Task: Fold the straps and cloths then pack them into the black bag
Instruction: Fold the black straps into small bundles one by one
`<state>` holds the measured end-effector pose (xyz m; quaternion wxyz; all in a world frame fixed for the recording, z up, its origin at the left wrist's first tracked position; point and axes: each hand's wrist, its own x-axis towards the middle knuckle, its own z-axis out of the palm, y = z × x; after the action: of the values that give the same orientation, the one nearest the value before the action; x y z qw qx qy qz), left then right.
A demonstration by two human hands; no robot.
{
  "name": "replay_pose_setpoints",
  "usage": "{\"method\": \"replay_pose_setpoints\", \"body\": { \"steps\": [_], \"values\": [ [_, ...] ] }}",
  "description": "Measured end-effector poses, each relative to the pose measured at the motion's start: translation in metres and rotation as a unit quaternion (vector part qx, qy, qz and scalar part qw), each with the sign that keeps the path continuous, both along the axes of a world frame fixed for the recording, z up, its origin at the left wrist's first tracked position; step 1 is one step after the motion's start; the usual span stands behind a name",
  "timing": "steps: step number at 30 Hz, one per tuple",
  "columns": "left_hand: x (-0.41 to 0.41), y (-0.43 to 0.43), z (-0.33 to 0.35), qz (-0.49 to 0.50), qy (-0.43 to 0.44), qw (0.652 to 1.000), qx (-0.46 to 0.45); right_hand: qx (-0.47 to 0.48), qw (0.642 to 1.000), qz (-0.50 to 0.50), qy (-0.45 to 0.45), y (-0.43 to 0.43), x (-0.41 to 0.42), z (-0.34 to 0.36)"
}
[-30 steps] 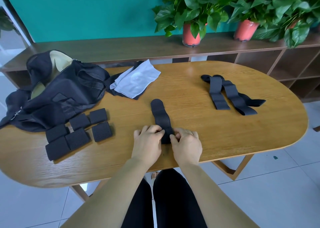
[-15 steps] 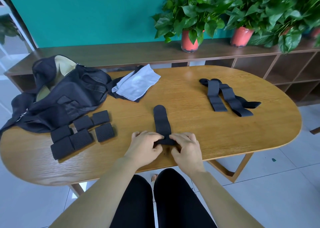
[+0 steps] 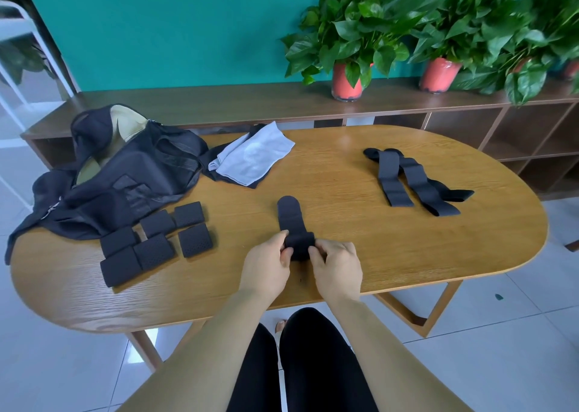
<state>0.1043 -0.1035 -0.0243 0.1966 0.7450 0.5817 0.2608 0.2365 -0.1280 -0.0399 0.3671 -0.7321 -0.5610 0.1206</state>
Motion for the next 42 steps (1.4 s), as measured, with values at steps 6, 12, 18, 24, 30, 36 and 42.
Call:
{"method": "replay_pose_setpoints", "body": {
  "steps": [6, 12, 18, 24, 30, 36, 42],
  "values": [
    [0.004, 0.009, -0.002, 0.029, 0.006, 1.0, -0.01, 0.0, 1.0, -0.026, -0.011, 0.009, -0.004, 0.0],
    [0.008, 0.011, -0.001, 0.044, 0.008, 0.999, -0.005, -0.013, 0.999, -0.033, -0.03, 0.011, -0.005, 0.001],
    [0.009, 0.014, -0.002, 0.046, 0.029, 0.998, -0.009, -0.015, 0.998, -0.04, -0.049, 0.014, -0.006, 0.0],
    [0.012, 0.02, -0.002, 0.055, 0.056, 0.997, -0.016, -0.025, 0.997, -0.044, -0.063, 0.017, -0.006, -0.001],
    [0.018, 0.024, 0.002, 0.069, 0.101, 0.992, -0.039, -0.034, 0.992, -0.026, -0.121, 0.018, -0.006, 0.002],
    [0.014, 0.014, 0.002, -0.025, 0.194, 0.977, 0.082, -0.01, 0.984, -0.002, -0.179, 0.019, -0.012, 0.001],
    [0.008, 0.006, -0.003, -0.076, 0.213, 0.973, 0.037, 0.004, 0.969, 0.012, -0.245, 0.016, -0.014, 0.003]
  ]
}}
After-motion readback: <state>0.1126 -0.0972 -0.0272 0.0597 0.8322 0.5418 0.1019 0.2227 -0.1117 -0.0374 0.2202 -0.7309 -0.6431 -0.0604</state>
